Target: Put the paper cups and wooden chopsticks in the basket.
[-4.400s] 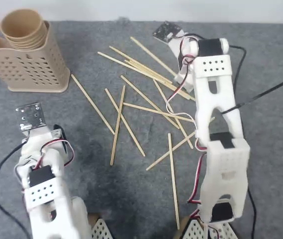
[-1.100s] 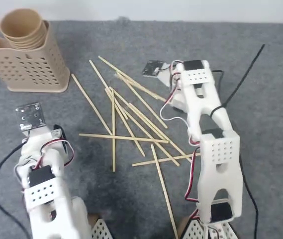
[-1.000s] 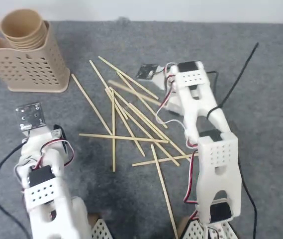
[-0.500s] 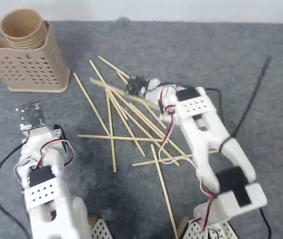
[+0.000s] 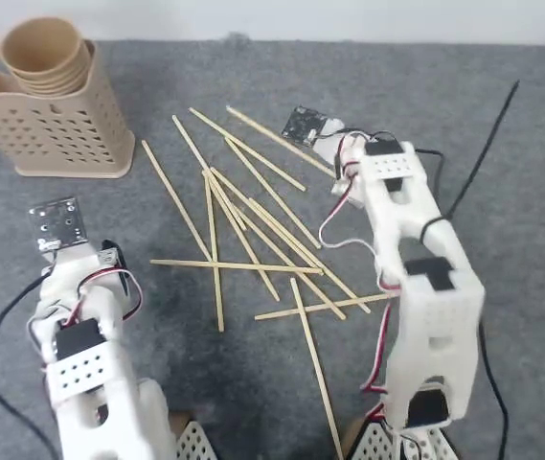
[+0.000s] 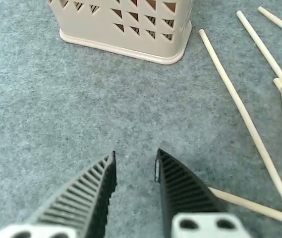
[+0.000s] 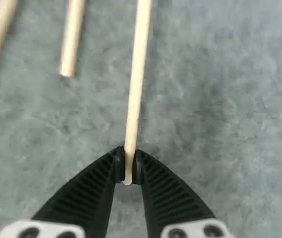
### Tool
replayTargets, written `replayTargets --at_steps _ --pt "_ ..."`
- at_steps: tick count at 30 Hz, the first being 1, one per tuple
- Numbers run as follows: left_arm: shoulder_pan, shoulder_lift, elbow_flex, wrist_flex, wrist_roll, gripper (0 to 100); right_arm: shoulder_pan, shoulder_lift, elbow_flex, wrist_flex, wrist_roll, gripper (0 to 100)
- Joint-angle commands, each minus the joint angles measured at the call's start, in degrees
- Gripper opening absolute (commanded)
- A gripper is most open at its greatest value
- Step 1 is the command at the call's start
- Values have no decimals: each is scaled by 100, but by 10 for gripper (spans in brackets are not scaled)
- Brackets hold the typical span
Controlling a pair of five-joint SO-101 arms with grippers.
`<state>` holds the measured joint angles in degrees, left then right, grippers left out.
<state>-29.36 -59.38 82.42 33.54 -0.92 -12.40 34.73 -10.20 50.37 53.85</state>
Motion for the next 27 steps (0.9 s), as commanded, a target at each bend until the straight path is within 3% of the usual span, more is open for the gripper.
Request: replayTargets --at_steps 1,20,27 --pt "-44 -123 -57 -35 -44 122 22 497 -1037 646 220 7" --pt "-35 -123 -57 -44 -44 122 -963 734 -1222 2343 536 7" --pt "-35 -123 -57 -53 -44 122 -1358 -268 448 1596 598 7"
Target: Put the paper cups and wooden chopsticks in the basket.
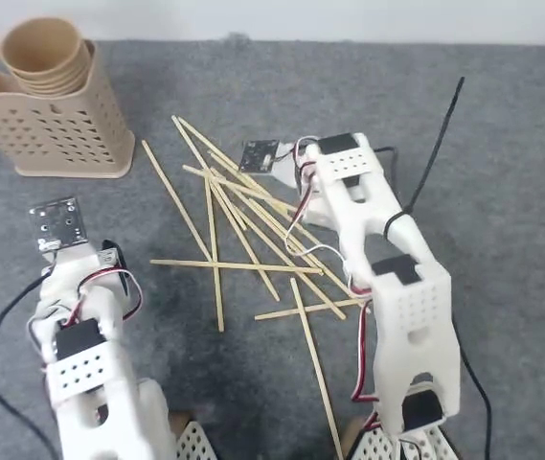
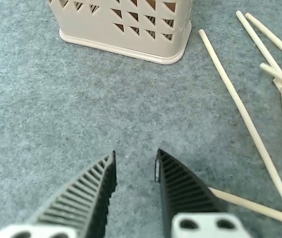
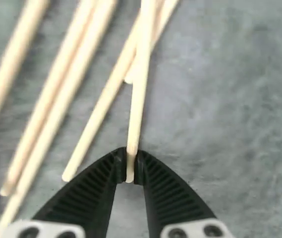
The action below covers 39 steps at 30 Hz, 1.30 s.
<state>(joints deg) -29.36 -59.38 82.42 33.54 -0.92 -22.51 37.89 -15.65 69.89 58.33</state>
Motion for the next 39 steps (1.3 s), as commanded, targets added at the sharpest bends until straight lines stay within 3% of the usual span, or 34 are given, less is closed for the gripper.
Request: replayTargets --at_steps 1,7,11,17,20,26,32,36,39 --pt "-35 -123 -57 -53 -44 122 -444 -884 1495 -611 193 7" --pt "-35 -123 -57 -44 -44 122 -919 -2712 3877 -1824 185 7" --pt "-44 -123 -57 -44 -44 122 -963 -3556 4475 -1754 185 7" --pt "-44 -123 -57 -35 -44 122 -971 -4523 4607 -690 114 10" --pt "-44 -123 -57 -35 -44 122 -954 -4927 4571 -743 -651 28" --pt "-44 -123 -57 -35 -44 122 -963 -5323 4571 -998 -1890 270" --pt "-149 -123 -84 -44 -35 122 -910 -5367 4563 -1429 -2462 143" --pt "-158 -123 -84 -44 70 122 -681 -5147 4580 -2905 -3613 5" --pt "-158 -123 -84 -44 132 122 -673 -4681 4563 -4040 -4615 36"
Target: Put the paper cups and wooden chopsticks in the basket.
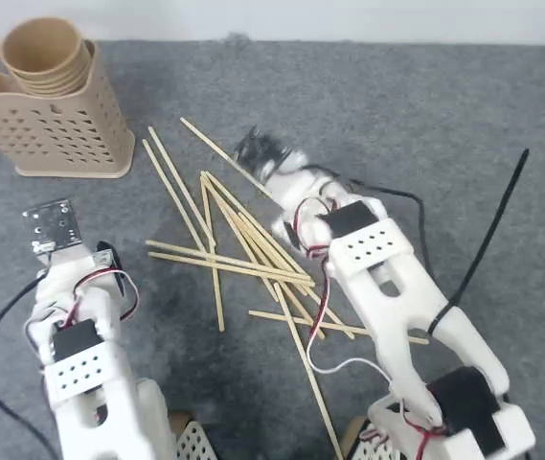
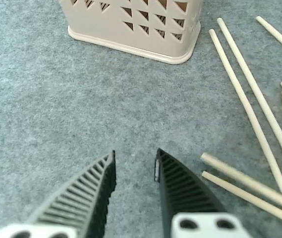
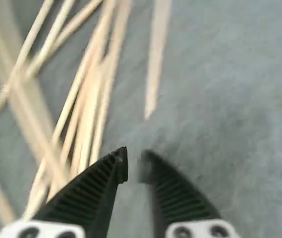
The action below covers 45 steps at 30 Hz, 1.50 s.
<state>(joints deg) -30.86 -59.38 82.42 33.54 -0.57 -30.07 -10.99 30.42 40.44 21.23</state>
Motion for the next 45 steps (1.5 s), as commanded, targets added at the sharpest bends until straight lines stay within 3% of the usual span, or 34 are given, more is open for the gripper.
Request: replayTargets --at_steps 1,6,12,16,27,33,40,45 --pt "-9 -123 -84 -44 97 122 84 391 -79 -1411 -1213 43" --pt "-18 -123 -84 -53 97 122 110 1622 -668 -2536 -2593 24" --pt "-44 -123 -171 -26 132 120 110 3134 -1829 -2607 -4290 8" --pt "-484 -88 -338 -26 510 119 189 3741 -2286 -2598 -5178 8" --pt "-2075 -70 -804 -26 1881 119 -119 4189 -3042 -1341 -4510 7" --pt "-2963 -62 -1552 466 1934 119 -13 4611 -3675 -910 -4457 7" --pt "-3191 229 -2747 993 1934 120 -4 4505 -3938 -251 -4422 7" --pt "-3218 1987 -4119 1292 1934 121 -110 4022 -3938 382 -3982 8"
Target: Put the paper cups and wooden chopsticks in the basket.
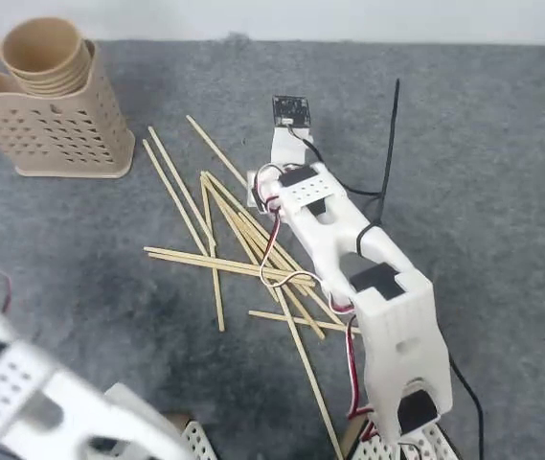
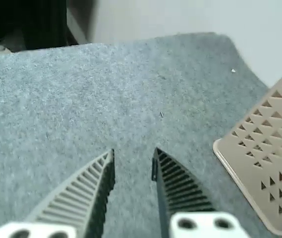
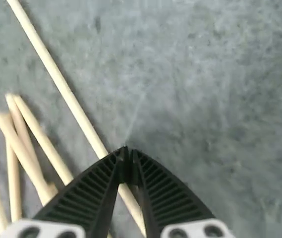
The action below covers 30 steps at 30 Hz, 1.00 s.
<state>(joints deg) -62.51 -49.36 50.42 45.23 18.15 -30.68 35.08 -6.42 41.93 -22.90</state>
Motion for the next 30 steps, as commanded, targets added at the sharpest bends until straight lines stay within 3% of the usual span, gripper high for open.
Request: replayTargets --at_steps 1,5,11,19,22,27,30 --pt "-62 1415 -1235 202 62 121 -84 -637 -246 242 527 8" --pt "-299 2963 -2563 571 88 120 -119 -655 -255 145 492 9" --pt "-738 4290 -4207 1231 88 120 -84 -629 -246 -1077 79 10" --pt "-1152 4659 -4637 1248 88 122 -180 418 -1064 -1569 141 10" --pt "-1178 4677 -4558 1055 88 122 -110 1182 -2022 -1007 167 9" --pt "-1178 4677 -4479 888 88 122 -330 2220 -4000 1086 220 8" --pt "-1222 4677 -4488 879 88 122 -681 2563 -5020 2211 1081 8"
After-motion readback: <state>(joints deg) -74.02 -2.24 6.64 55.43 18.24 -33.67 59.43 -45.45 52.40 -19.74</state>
